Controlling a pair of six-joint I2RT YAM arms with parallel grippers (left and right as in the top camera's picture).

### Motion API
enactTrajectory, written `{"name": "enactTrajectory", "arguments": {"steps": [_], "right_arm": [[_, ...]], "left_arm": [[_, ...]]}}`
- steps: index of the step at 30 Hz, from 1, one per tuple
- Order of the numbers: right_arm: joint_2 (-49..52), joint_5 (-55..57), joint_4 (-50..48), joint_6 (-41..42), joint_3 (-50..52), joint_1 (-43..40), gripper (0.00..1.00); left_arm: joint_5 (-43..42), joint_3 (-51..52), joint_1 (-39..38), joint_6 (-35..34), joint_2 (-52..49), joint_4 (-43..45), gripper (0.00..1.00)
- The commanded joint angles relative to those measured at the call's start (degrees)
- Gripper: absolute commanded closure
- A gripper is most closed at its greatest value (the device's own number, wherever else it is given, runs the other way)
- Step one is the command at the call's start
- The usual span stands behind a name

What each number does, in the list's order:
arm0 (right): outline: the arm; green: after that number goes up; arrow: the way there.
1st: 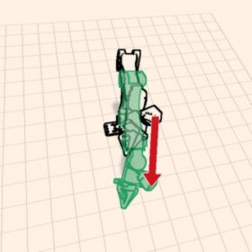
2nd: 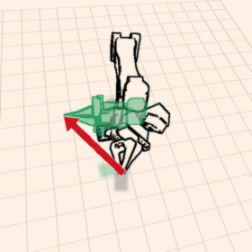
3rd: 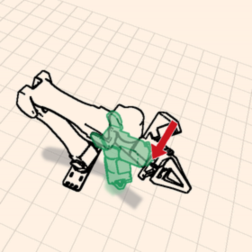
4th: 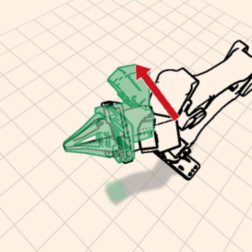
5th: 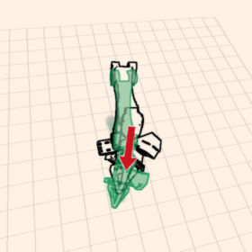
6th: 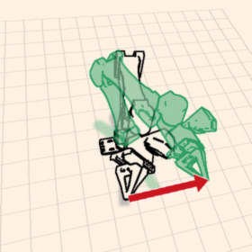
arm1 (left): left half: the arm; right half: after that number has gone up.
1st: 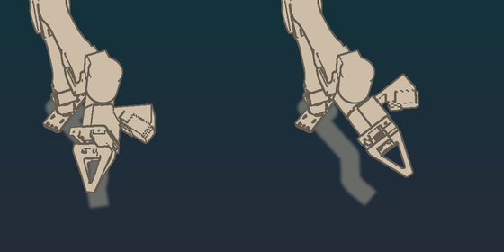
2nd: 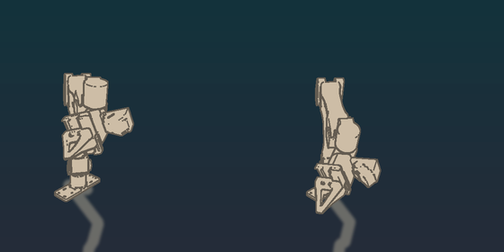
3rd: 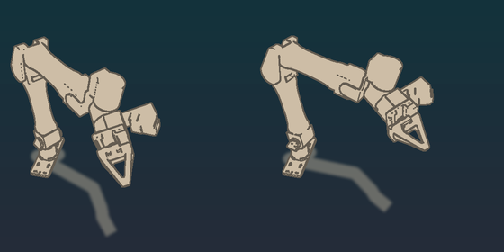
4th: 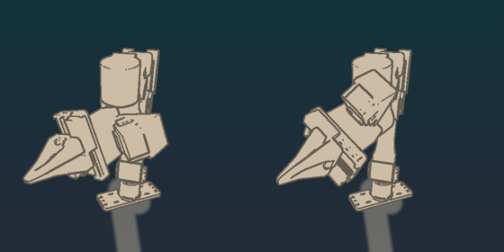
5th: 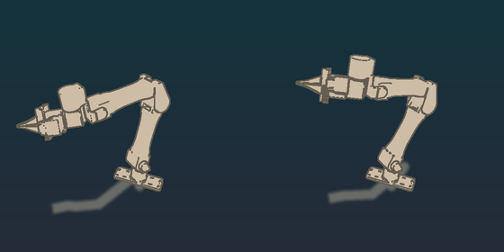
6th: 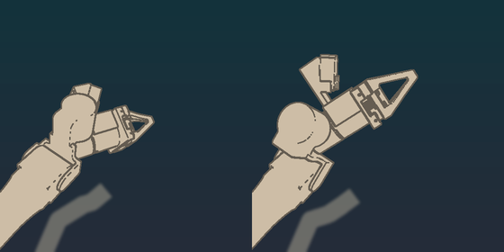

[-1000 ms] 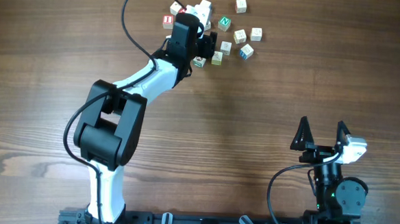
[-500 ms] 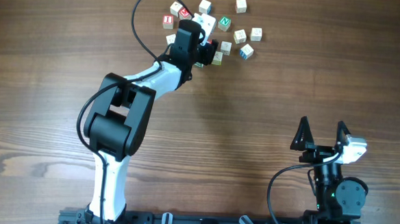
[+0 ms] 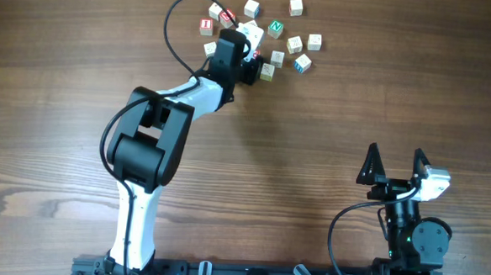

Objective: Form a horizontal line
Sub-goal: 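Lower the left gripper around the red A block and close, then lift the red A block and carry it toward the front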

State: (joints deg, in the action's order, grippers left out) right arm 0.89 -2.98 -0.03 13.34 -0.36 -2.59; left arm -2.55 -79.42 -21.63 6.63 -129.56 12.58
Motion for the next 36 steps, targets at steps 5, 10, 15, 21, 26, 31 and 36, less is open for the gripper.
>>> {"name": "enactTrajectory", "arguments": {"steps": [5,10,15,21,26,31,36], "right_arm": [[-0.5,-0.8,-0.1,-0.7,0.1,-0.4,0.00],[-0.5,-0.8,-0.1,-0.8,0.1,-0.4,0.00],[-0.5,-0.8,-0.1,-0.8,0.1,-0.4,0.00],[-0.5,-0.8,-0.1,-0.8,0.1,-0.4,0.00],[-0.5,-0.8,-0.1,-0.7,0.1,-0.4,0.00],[-0.5,-0.8,-0.1,-0.7,0.1,-0.4,0.00],[-0.5,-0.8,-0.1,-0.7,0.1,-0.4,0.00]], "left_arm": [[-0.9,-0.9,2.0,-1.3,-0.8,-0.3,0.85],[-0.8,-0.9,2.0,-1.3,-0.6,-0.1,0.85],[-0.3,-1.1,2.1,-1.3,1.0,-0.5,0.84],[2.3,-1.1,2.1,-1.3,5.4,-2.8,0.85],[2.2,-1.1,2.2,-1.3,10.0,-6.4,0.85],[2.2,-1.1,2.2,-1.4,15.1,-12.4,0.84],[4.0,-1.1,2.2,-6.2,21.1,-23.1,0.85]]}}
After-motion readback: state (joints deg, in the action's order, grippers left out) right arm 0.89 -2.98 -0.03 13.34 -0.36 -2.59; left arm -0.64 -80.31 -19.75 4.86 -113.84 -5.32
